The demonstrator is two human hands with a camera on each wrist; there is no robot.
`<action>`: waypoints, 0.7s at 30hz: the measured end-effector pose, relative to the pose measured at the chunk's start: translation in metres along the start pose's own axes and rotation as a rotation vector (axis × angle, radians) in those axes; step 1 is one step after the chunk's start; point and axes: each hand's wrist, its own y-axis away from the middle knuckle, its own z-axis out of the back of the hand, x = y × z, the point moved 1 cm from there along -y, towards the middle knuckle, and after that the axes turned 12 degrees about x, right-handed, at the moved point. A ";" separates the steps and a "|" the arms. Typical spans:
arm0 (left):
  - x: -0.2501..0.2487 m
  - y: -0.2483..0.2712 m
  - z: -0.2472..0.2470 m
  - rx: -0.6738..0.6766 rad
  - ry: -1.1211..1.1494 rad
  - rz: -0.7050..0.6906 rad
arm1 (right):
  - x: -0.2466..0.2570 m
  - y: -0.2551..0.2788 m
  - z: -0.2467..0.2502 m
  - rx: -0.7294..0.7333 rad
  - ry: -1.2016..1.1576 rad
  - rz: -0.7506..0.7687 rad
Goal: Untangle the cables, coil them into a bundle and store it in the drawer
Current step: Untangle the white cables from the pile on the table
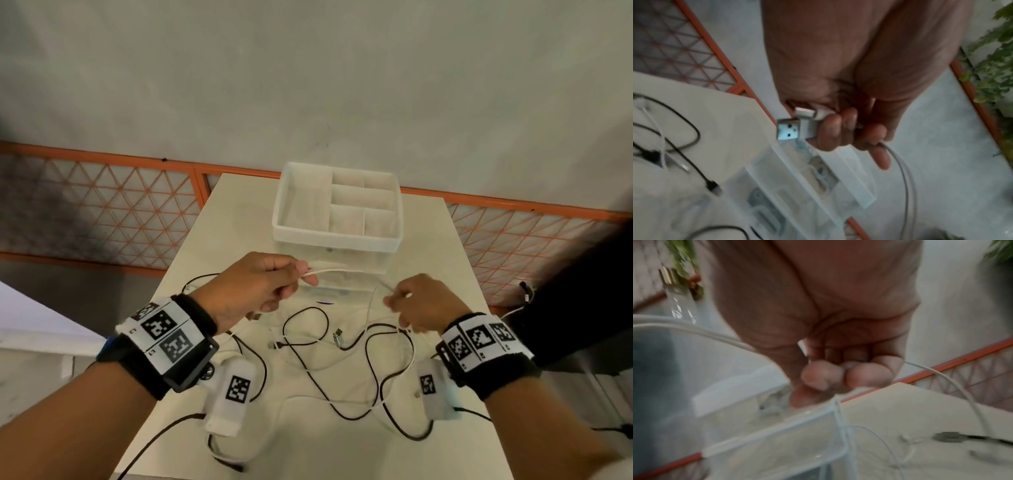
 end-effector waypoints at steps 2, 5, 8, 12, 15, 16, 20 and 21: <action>0.007 0.007 0.007 0.000 -0.191 0.102 | -0.018 -0.008 0.012 -0.243 -0.028 -0.019; 0.030 0.009 0.008 0.019 -0.487 0.282 | -0.025 -0.008 0.015 -0.578 -0.163 0.197; 0.061 0.002 0.005 -0.123 -0.524 0.376 | -0.036 -0.017 -0.003 -0.470 -0.165 0.228; 0.083 -0.004 -0.003 -0.383 -0.446 0.380 | -0.052 -0.021 -0.055 -0.226 -0.026 0.112; 0.078 -0.010 -0.012 -0.465 -0.338 0.365 | -0.051 -0.012 -0.099 -0.131 -0.007 0.231; 0.076 -0.012 -0.014 -0.473 -0.294 0.360 | -0.051 -0.010 -0.113 -0.023 0.051 0.239; 0.063 -0.019 -0.021 -0.459 -0.112 0.290 | -0.062 -0.010 -0.145 0.361 0.496 0.118; 0.061 -0.020 -0.024 -0.440 -0.054 0.273 | -0.063 -0.011 -0.146 0.360 0.562 0.107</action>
